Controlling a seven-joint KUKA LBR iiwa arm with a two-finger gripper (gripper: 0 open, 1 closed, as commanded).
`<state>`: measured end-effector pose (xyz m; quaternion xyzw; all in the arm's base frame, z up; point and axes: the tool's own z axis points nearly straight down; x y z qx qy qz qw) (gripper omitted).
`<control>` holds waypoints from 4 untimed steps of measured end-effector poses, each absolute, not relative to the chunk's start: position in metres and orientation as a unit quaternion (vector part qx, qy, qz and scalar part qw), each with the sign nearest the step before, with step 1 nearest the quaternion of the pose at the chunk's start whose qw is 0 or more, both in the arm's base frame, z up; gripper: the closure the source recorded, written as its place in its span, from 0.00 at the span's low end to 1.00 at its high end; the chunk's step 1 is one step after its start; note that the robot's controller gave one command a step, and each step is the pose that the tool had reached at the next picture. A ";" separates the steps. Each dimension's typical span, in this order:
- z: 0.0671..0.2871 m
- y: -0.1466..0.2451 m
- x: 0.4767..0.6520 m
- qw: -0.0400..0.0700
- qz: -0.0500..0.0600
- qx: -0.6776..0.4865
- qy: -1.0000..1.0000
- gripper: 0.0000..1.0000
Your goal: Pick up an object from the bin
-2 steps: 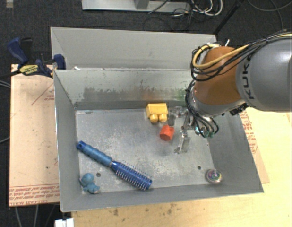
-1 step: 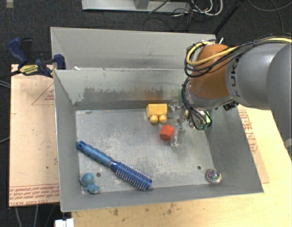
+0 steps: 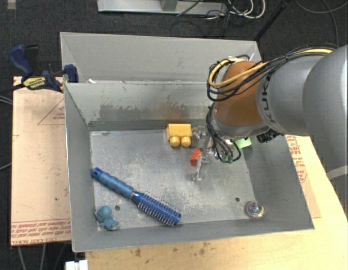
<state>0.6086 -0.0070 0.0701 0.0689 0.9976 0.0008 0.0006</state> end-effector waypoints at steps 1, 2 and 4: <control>0.081 -0.030 0.656 0.005 0.000 0.074 0.997 0.00; 0.070 -0.031 0.635 0.000 0.001 0.089 0.996 0.00; 0.190 -0.004 0.644 0.006 0.001 0.100 0.995 1.00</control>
Offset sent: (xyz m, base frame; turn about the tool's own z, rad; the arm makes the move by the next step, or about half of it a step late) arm 0.0440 -0.0225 0.0100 0.0081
